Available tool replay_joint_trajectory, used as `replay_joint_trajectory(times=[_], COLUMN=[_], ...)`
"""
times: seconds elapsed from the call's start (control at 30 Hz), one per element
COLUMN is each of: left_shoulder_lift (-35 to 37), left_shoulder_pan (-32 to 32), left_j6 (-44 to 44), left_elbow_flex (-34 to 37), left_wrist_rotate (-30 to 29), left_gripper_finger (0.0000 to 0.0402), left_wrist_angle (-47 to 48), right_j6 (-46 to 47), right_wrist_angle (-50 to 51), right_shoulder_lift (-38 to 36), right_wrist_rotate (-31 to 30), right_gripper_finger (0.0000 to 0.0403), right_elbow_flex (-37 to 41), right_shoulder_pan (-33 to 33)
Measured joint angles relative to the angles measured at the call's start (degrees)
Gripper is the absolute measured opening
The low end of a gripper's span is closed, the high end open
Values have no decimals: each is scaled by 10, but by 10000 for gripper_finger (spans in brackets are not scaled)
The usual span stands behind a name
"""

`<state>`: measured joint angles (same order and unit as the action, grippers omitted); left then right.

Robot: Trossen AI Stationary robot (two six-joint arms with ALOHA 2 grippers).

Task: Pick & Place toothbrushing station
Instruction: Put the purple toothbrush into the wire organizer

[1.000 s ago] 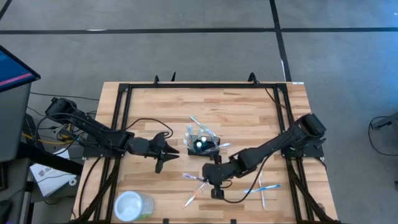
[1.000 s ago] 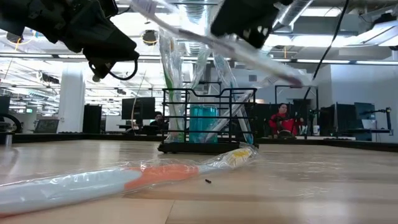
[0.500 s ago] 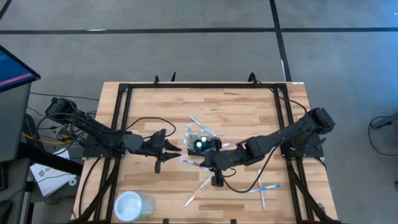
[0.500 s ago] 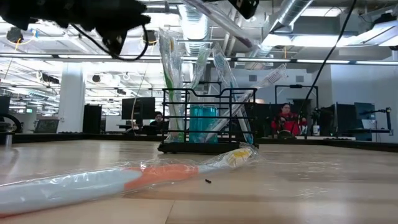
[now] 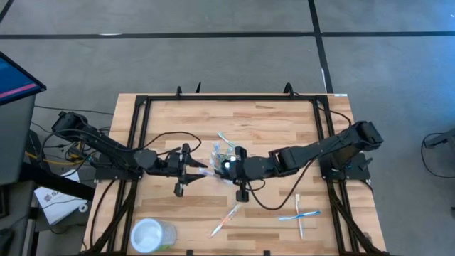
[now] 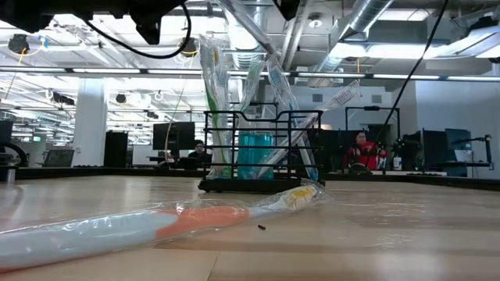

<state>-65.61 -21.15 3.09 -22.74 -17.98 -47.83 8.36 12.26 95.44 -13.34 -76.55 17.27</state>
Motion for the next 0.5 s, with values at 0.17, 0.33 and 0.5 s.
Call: replay_joint_trajectory(times=[0.17, 0.33, 0.5], left_shoulder_lift=[0, 0, 0], left_shoulder_pan=[0, 4, 17], left_j6=[-12, -31, -31], left_elbow_flex=[0, 0, 0], left_wrist_rotate=[2, 1, 1], left_gripper_finger=[156, 153, 148], left_wrist_angle=[-24, -43, -51], right_j6=[-12, -15, -15], right_wrist_angle=[-22, -25, -30], right_shoulder_lift=[0, 0, 1], right_wrist_rotate=[25, 32, 37], right_gripper_finger=[0, 0, 0], right_elbow_flex=[0, 0, 0], right_shoulder_pan=[-15, -25, -32])
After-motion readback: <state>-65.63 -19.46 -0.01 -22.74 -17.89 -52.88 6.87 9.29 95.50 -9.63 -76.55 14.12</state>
